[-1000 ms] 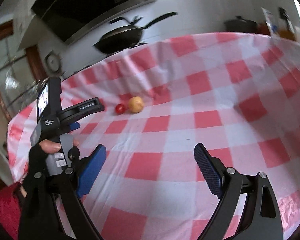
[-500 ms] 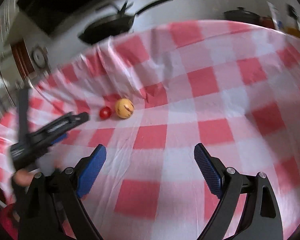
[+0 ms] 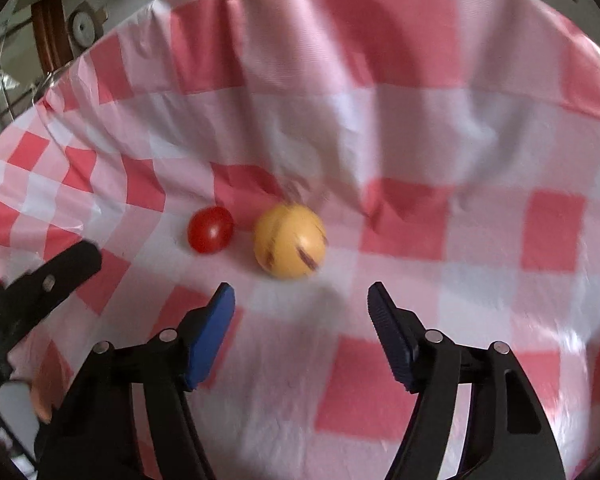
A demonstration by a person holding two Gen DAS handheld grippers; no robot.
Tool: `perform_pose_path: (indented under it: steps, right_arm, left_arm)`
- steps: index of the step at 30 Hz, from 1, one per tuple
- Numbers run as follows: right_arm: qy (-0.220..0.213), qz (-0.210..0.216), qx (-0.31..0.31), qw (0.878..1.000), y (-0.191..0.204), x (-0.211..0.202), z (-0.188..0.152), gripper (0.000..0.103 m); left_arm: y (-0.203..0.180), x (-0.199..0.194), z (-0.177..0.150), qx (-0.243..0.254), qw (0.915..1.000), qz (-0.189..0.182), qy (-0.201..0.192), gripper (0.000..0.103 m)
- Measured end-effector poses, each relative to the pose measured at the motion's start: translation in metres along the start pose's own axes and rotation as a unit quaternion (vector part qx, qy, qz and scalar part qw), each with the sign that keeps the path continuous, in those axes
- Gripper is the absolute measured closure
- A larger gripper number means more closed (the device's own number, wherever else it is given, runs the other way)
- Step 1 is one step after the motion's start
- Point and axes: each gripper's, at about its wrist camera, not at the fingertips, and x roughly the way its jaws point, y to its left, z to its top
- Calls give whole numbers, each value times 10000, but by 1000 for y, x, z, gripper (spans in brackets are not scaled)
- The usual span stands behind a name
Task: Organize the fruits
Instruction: 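Grasp the yellow pepino with the right tool, then grasp the red tomato with the left tool while the right tool holds the pepino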
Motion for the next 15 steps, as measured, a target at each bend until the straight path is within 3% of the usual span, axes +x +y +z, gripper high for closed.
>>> perform_pose_path:
  steps: [8, 9, 15]
  right_arm:
    - [216, -147, 118, 9996, 2, 26, 17, 54]
    - [188, -82, 138, 9997, 0, 25, 17, 61]
    - [-326, -16, 921, 9952, -24, -18, -12, 61]
  left_arm:
    - [-3, 1, -1, 98, 9999, -7, 29, 2]
    - [-4, 2, -1, 134, 9999, -15, 41, 2]
    - [-12, 2, -4, 399, 9992, -39, 67, 2]
